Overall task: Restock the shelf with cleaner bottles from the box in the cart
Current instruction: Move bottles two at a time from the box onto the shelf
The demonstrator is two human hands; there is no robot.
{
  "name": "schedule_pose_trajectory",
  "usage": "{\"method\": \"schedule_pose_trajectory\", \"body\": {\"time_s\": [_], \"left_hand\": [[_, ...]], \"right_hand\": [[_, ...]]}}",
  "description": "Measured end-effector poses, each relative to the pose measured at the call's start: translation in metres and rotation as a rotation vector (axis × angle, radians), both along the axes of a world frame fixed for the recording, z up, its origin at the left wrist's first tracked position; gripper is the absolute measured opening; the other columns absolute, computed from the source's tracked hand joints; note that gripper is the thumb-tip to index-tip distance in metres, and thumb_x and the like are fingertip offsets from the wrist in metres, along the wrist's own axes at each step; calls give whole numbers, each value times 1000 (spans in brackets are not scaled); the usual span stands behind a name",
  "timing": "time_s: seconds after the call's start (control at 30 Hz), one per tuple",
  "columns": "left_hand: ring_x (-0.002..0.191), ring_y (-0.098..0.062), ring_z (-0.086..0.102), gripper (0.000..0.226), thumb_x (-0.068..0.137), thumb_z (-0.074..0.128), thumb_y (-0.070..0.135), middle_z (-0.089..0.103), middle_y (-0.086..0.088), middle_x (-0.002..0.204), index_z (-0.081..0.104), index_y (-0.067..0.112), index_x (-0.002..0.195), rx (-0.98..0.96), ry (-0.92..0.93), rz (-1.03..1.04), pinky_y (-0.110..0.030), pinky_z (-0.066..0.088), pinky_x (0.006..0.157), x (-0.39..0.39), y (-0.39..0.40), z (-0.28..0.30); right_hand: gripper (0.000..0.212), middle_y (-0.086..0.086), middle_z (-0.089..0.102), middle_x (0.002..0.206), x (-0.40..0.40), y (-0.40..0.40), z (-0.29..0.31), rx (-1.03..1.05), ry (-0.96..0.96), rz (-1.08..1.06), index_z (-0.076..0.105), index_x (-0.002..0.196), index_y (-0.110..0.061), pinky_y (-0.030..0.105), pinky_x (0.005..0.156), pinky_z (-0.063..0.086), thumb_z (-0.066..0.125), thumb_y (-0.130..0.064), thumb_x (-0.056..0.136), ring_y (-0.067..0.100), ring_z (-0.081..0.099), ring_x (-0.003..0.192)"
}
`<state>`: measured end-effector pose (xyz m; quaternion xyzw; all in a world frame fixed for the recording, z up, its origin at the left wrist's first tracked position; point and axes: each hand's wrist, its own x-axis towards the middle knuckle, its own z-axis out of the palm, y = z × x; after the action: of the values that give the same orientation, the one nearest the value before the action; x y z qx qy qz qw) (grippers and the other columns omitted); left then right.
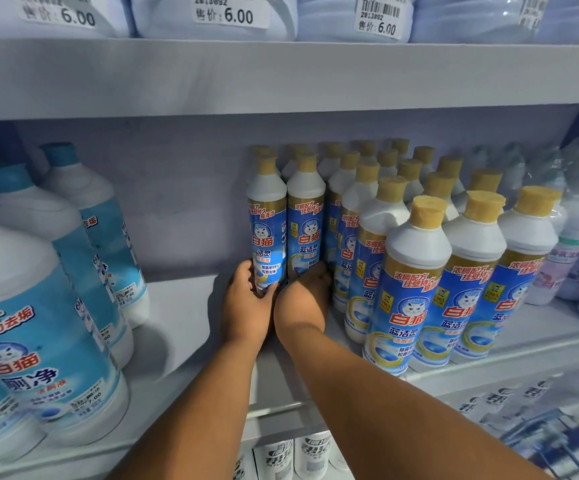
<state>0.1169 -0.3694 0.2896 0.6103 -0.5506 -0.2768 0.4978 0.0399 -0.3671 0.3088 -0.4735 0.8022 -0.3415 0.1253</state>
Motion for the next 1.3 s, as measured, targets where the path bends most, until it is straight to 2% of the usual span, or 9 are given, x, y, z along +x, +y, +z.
{"method": "schedule_pose_trajectory", "body": {"time_s": [0.37, 0.47, 0.63, 0.73, 0.87, 0.97, 1.13, 1.23, 1.3], "left_hand": [[102, -19, 59, 48, 89, 74, 20, 63, -3, 118, 55, 12, 132, 66, 19, -49, -30, 47, 85, -1, 7, 10], [119, -30, 59, 8, 101, 54, 31, 64, -9, 122, 60, 26, 105, 90, -68, -23, -33, 46, 97, 2, 16, 19], [87, -25, 64, 34, 87, 57, 51, 62, 0, 92, 57, 18, 96, 125, -287, -59, -30, 39, 68, -6, 27, 33], [105, -32, 66, 54, 76, 64, 56, 67, -9, 115, 61, 20, 115, 117, -391, -30, -38, 54, 86, 1, 12, 13], [123, -30, 57, 60, 86, 69, 33, 54, 0, 142, 49, 26, 142, 171, -541, 6, -33, 47, 98, -14, 84, 71], [140, -28, 38, 60, 95, 57, 34, 32, 0, 160, 39, 24, 152, 191, -717, -53, -34, 36, 110, -19, 102, 84], [150, -20, 20, 66, 98, 50, 54, 20, 3, 166, 30, 30, 157, 73, -772, -56, -36, 29, 116, -20, 99, 104], [149, -20, 20, 68, 97, 47, 59, 29, 1, 162, 31, 30, 156, 26, -798, -56, -40, 29, 117, -20, 93, 118], [147, -21, 22, 68, 97, 45, 61, 34, -1, 157, 31, 29, 156, 2, -828, -58, -40, 31, 116, -21, 91, 124]], "right_hand": [[73, 19, 24, 157, -2, 23, 17, -20, -75, 102, 7, 155, 0, 32, 116, 28, 46, -31, 102, 28, 27, 146], [54, 16, 48, 144, -16, 51, 48, -78, -127, 260, 31, 145, -5, 35, 103, 41, 48, -32, 102, 30, 48, 132], [33, 7, 59, 106, -55, 99, 136, -126, 189, 609, 52, 114, -9, 28, 74, 44, 50, -39, 101, 27, 58, 104], [34, 8, 62, 90, -84, 117, 199, -153, 464, 722, 64, 102, -8, 28, 66, 34, 49, -38, 102, 29, 59, 93], [44, 11, 63, 130, -107, 121, 247, -30, 649, 802, 58, 135, -22, 33, 95, 46, 36, -44, 104, 30, 57, 117], [44, 9, 57, 138, -113, 116, 255, 85, 721, 837, 50, 140, -23, 32, 97, 41, 31, -42, 106, 27, 53, 120], [40, 4, 57, 127, -127, 90, 257, 151, 607, 814, 44, 143, -28, 37, 92, 50, 29, -40, 107, 24, 57, 107], [40, 4, 60, 115, -135, 74, 252, 156, 673, 798, 45, 141, -29, 35, 67, 54, 30, -41, 106, 19, 60, 87], [40, 3, 57, 131, -137, 67, 250, 149, 736, 770, 48, 141, -30, 31, 80, 47, 34, -41, 105, 20, 58, 101]]}}
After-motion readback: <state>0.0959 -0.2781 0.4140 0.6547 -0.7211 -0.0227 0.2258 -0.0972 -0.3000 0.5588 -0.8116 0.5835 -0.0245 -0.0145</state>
